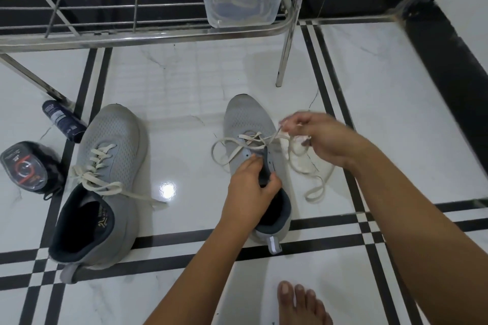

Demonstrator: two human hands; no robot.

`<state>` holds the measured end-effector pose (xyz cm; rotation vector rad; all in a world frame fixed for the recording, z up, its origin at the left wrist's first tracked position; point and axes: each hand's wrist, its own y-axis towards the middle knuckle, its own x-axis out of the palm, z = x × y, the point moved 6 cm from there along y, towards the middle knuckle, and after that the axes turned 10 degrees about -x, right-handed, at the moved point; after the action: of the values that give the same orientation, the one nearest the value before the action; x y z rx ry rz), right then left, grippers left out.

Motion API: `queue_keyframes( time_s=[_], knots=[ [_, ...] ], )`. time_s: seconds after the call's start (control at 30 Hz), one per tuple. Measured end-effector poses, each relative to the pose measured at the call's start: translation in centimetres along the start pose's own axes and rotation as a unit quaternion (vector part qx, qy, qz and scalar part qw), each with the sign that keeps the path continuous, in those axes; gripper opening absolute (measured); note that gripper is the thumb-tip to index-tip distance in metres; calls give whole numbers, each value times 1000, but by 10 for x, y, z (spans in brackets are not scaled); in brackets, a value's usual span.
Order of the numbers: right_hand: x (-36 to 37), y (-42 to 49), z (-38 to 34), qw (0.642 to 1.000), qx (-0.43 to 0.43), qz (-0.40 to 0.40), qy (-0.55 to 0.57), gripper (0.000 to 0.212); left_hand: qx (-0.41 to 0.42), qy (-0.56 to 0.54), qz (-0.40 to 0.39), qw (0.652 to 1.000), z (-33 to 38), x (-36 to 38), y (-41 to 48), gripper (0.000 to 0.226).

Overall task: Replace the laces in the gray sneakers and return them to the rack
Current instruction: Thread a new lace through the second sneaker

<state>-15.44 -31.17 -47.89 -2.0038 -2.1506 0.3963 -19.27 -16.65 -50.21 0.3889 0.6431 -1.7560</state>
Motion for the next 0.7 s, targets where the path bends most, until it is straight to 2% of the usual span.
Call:
queue_keyframes(
  time_s=[0.03,0.07,0.1,0.13,0.17,0.2,0.23,0.27,0.3,0.33,0.37,0.43,0.5,0.53,0.6,0.7],
  knots=[
    [-9,-1,-4,986,-15,35,161,25,1,-3,0,1000,-1,0,0,20],
    [-11,-3,-7,952,-5,50,303,25,0,-4,4,1000,-2,-1,0,19],
    [-11,-4,-2,929,23,57,364,25,-3,-6,8,1000,-2,-1,1,17],
    [-9,-5,6,943,73,63,319,23,-6,-6,10,1000,-2,0,1,16],
    [-8,-7,16,975,124,49,180,18,-8,-5,9,1000,-2,0,2,15],
    [-4,-9,23,986,166,9,5,13,-8,-5,8,1000,-2,1,2,16],
    [1,-10,29,971,189,-39,-138,18,-9,-4,5,1000,-2,1,2,16],
    [7,-9,31,954,188,-80,-220,25,-10,-3,3,1000,-2,1,2,16],
    [13,-7,30,947,168,-105,-253,28,-11,-3,4,1000,-2,1,2,15],
    [17,-3,25,956,132,-99,-244,23,-12,-3,5,1000,-3,1,3,14],
    [17,0,17,973,89,-79,-199,18,-14,-3,6,1000,-4,0,3,14],
    [11,4,2,1000,14,-24,-2,21,-20,-4,2,1000,-5,0,3,17],
    [6,2,-9,969,-23,-2,245,28,-26,-3,-2,1000,-7,1,5,21],
    [6,0,-11,947,-18,-6,320,31,-31,-1,-3,1000,-8,2,5,22],
    [7,-2,-6,931,20,8,364,38,-37,4,-4,999,-9,4,5,22],
    [4,-4,7,931,78,46,354,44,-41,8,-11,999,-10,5,5,23]
  ],
)
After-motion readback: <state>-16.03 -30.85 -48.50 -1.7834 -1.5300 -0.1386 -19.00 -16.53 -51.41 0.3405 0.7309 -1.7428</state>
